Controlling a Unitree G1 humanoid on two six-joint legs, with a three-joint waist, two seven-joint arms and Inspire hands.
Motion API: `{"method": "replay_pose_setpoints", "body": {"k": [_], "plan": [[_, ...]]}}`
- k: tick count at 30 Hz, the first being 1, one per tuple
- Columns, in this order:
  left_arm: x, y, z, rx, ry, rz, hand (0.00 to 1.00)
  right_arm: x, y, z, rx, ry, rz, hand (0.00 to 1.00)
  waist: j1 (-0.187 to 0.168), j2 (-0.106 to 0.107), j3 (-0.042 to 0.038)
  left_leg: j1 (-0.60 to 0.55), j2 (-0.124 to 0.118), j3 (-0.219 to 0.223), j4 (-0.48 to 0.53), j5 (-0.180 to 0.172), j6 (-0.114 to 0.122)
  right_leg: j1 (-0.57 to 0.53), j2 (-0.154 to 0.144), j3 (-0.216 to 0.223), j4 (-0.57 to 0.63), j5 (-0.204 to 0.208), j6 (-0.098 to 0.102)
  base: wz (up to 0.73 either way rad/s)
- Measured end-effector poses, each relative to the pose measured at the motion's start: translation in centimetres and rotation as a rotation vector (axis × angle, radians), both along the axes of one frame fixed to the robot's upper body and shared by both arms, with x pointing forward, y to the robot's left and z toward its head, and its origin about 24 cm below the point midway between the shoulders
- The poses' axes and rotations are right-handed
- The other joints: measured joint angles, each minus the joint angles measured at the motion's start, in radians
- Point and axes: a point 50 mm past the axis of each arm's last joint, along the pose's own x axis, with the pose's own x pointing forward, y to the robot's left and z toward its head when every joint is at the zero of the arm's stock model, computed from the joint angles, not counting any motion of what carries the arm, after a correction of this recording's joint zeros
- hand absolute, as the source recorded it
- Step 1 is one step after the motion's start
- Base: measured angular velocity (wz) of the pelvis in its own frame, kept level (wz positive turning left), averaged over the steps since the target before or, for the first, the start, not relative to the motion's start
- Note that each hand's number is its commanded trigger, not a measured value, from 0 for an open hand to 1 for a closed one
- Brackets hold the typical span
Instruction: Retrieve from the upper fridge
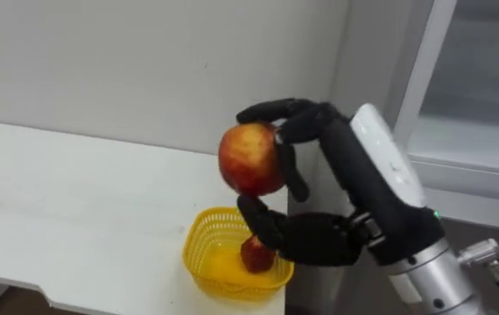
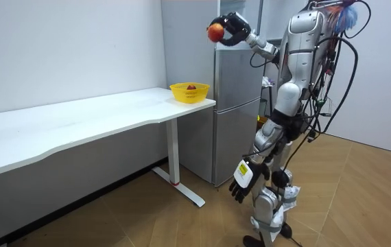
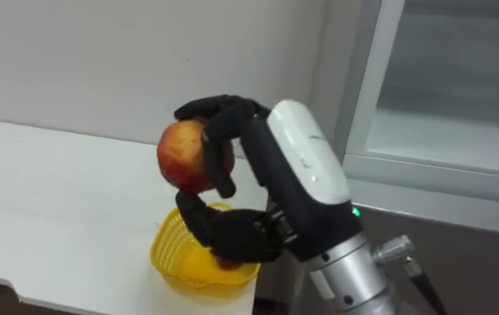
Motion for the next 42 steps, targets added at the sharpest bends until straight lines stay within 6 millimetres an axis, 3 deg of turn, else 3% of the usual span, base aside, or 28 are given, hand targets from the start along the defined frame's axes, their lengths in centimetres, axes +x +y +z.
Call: {"method": "replay_pose_setpoints", "body": {"k": [5, 9, 13, 15, 18, 24, 37, 38, 40, 41, 42], "plan": [[0.6, 0.1, 0.1, -0.006, -0.005, -0.007, 0.0, 1.1, 0.4, -2.3, -0.045, 0.1, -0.02, 1.0, 0.029, -0.002, 0.0009, -0.016, -0.004, -0.032, 0.013, 0.0, 0.001, 0.0, -0.004, -0.031, -0.001, 0.0, 0.001, 0.17], [0.3, 0.3, 0.1, -0.011, 0.011, -0.005, 0.0, 3.9, -0.9, -5.4, -0.113, 0.245, -0.114, 1.0, 0.042, 0.002, 0.0034, -0.018, -0.005, -0.048, 0.015, 0.0, 0.001, 0.004, -0.006, -0.046, 0.001, 0.0, 0.001, 0.12], [0.3, 0.2, 0.1, -0.015, 0.012, -0.002, 0.0, 5.2, -2.0, -7.8, -0.175, 0.349, -0.19, 1.0, 0.058, -0.002, 0.0024, -0.033, -0.006, -0.065, 0.018, 0.0, 0.0, 0.001, -0.012, -0.067, -0.003, -0.001, 0.001, 0.13], [0.3, 0.2, 0.1, -0.015, 0.015, -0.001, 0.0, 5.6, -2.1, -9.0, -0.206, 0.396, -0.201, 1.0, 0.064, -0.004, 0.0029, -0.033, -0.007, -0.067, 0.02, 0.0, 0.0, 0.003, -0.012, -0.069, -0.003, -0.001, 0.001, 0.04], [0.6, 0.2, 0.1, -0.015, 0.007, -0.002, 0.0, 5.9, -2.7, -10.7, -0.231, 0.468, -0.236, 1.0, 0.081, -0.014, 0.0099, -0.037, -0.008, -0.069, 0.022, 0.0, -0.001, 0.001, -0.013, -0.071, -0.006, -0.002, 0.001, 0.02], [0.6, 0.3, 0.1, -0.015, 0.02, -0.007, 0.0, 6.6, -4.3, -13.7, -0.256, 0.603, -0.309, 1.0, 0.086, -0.027, 0.007, -0.058, -0.018, -0.1, 0.039, 0.0, 0.0, 0.004, -0.02, -0.099, -0.015, -0.003, 0.003, 0.15], [0.9, 0.2, 0.3, -0.022, 0.022, -0.007, 0.0, 7.3, -5.0, -14.1, -0.284, 0.631, -0.355, 1.0, 0.086, -0.026, 0.0078, -0.083, -0.024, -0.125, 0.059, 0.0, 0.001, 0.001, -0.021, -0.109, -0.016, -0.004, 0.004, 0.05], [0.9, 0.2, 0.3, -0.022, 0.021, -0.007, 0.0, 7.3, -5.0, -14.1, -0.283, 0.63, -0.356, 0.86, 0.086, -0.026, 0.0078, -0.083, -0.024, -0.125, 0.059, 0.0, 0.001, 0.001, -0.021, -0.109, -0.016, -0.004, 0.004, 0.0], [1.0, 0.2, 0.3, -0.024, 0.02, -0.008, 0.0, 7.3, -5.0, -14.1, -0.283, 0.63, -0.359, 0.2, 0.085, -0.025, 0.0079, -0.084, -0.024, -0.126, 0.069, -0.001, 0.001, 0.001, -0.02, -0.11, -0.016, -0.004, 0.004, 0.0], [1.0, 0.2, 0.3, -0.024, 0.018, -0.009, 0.0, 7.3, -5.0, -14.1, -0.283, 0.63, -0.36, 0.0, 0.084, -0.025, 0.0079, -0.084, -0.024, -0.127, 0.069, -0.001, 0.001, 0.001, -0.02, -0.11, -0.016, -0.004, 0.004, 0.0], [1.0, 0.2, 0.3, -0.025, 0.016, -0.01, 0.0, 7.3, -5.0, -14.1, -0.282, 0.631, -0.362, 0.0, 0.084, -0.025, 0.008, -0.084, -0.024, -0.128, 0.069, -0.001, 0.001, 0.001, -0.02, -0.11, -0.017, -0.004, 0.004, 0.0]]}}
